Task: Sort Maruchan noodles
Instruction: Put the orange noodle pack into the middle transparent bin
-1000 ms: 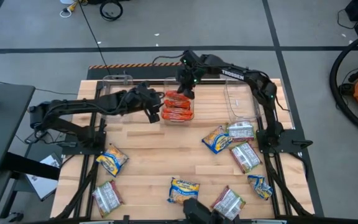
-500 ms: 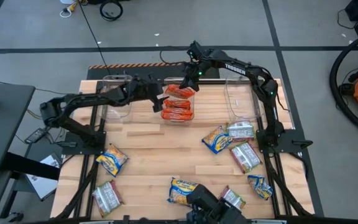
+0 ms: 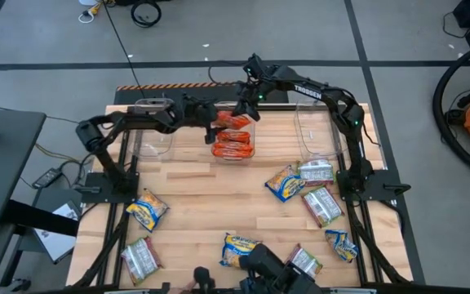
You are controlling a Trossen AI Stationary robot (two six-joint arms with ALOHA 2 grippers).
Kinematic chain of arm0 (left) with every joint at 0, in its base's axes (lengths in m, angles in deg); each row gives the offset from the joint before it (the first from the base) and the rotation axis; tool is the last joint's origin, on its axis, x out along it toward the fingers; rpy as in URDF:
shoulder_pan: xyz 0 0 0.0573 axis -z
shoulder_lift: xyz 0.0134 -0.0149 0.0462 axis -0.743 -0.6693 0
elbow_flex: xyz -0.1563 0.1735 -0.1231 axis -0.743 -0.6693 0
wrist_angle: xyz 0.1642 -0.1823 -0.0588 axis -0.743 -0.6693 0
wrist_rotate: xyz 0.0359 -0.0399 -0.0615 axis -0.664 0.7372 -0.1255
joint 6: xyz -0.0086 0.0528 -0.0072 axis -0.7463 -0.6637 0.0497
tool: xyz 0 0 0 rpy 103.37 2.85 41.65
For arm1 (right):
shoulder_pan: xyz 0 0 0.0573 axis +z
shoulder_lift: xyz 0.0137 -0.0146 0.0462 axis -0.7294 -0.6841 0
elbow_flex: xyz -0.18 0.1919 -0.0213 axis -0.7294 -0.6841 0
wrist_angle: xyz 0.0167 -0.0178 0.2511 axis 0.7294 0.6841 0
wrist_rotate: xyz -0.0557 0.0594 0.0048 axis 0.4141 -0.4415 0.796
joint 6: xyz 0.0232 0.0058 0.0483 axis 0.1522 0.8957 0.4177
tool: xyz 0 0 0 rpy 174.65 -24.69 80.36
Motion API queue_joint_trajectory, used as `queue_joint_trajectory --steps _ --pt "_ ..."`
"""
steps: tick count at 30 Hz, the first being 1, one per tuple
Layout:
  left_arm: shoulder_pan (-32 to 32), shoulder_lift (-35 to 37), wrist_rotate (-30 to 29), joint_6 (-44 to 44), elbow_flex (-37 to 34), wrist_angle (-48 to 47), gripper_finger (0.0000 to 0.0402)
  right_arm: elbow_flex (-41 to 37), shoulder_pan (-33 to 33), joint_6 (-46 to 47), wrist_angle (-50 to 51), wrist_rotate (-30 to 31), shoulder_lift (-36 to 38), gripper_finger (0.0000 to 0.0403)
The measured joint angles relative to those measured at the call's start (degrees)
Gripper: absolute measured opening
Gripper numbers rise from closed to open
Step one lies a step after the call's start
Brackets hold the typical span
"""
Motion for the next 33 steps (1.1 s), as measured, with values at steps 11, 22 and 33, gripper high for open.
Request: queue_joint_trajectory --steps 11,22,33 --pt "-1.10 -3.89 1.56 6.30 3.03 -0.43 0.0144 0.02 -0.02 0.77 0.27 11.94 0.04 0.0042" --pt "-1.07 -3.82 1.70 11.31 3.17 -0.70 0.0164 0.00 -0.39 -3.21 6.97 13.89 1.83 0.0155" --pt "-0.87 -3.78 1.96 13.76 3.17 -0.09 0.0155 -1.14 5.06 -6.53 1.73 27.23 1.49 0.0165"
